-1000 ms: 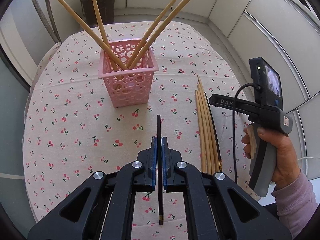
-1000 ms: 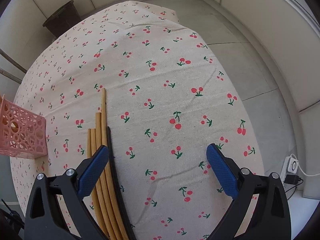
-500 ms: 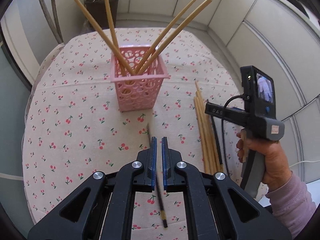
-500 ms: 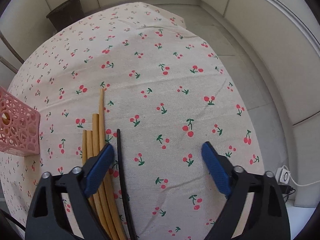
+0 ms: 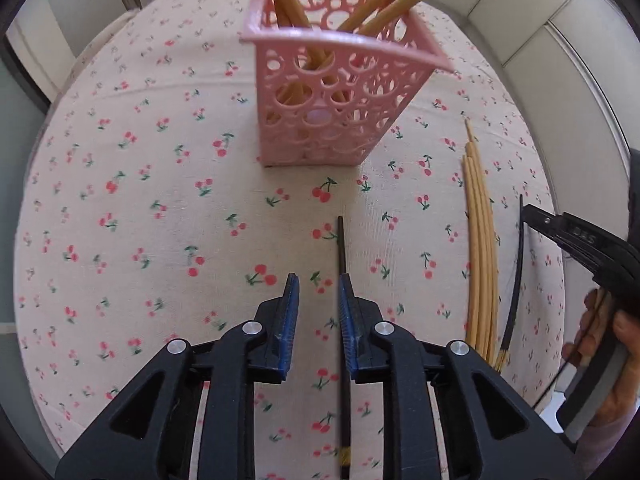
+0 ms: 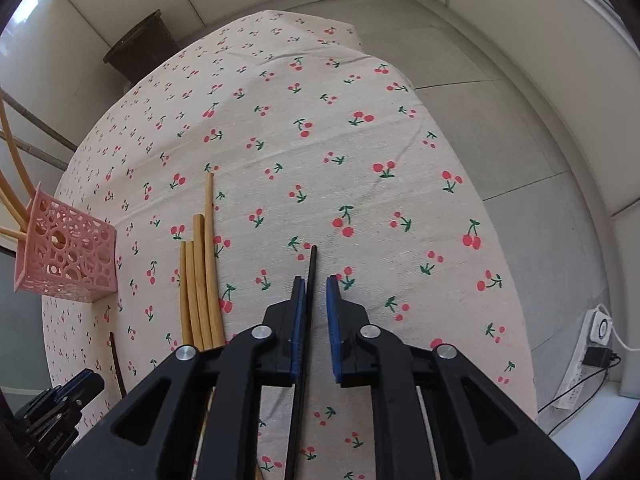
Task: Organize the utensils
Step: 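Lift the black chopstick with the left gripper while the right gripper grasps another black chopstick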
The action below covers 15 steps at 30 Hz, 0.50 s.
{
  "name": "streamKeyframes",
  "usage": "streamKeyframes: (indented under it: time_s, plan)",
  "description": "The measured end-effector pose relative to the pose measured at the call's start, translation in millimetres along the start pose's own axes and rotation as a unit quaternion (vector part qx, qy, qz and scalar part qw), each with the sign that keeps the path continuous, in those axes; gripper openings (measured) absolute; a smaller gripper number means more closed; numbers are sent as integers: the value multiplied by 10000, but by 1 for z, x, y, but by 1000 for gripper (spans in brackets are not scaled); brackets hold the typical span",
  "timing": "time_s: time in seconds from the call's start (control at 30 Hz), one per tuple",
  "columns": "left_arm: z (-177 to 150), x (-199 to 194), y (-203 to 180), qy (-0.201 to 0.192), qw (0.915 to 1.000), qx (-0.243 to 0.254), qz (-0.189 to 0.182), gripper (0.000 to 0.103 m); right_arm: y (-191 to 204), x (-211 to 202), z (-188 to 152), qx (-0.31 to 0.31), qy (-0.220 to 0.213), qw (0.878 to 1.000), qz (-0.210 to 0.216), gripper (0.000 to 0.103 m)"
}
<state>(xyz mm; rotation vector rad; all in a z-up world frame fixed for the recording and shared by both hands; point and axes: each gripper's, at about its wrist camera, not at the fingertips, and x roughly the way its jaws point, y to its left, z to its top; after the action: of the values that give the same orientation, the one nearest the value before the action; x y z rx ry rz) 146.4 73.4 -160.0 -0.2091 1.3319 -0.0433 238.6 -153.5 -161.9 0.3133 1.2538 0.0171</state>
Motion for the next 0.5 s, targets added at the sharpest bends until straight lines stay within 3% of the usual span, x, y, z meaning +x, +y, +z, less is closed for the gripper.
streamKeyframes:
  time_s: [0.03,0.13,0.23,0.27,0.33,0.4,0.47,0.5]
  plan:
    - [2,4,-3,9,10000,-29,16,24,-3,0,3,52,-15,10000,40,43]
    - [6,15,-16,12,9999,97,125,29,-5,-1,9,80,-45,10000,0,49]
    - [7,20,-33,-136,9973,406,592,29,-6,0,11,75,-42,10000,21,63]
    - [5,21,-38,-130,9960,492,740,28,-5,2,10,41,7,10000,-20,63]
    - [2,21,-46,-119,9952,623,741,8,2,9,10,-138,16,9997,-225,64]
    - [-3,20,-49,-111,9949,713,708,4,11,12,7,-362,-52,9980,-510,64]
    - [-6,19,-48,-147,9952,719,648,4,17,13,5,-524,-257,9954,-766,53]
    - [-7,18,-45,-161,9962,660,548,3,19,12,4,-589,-379,9945,-782,36]
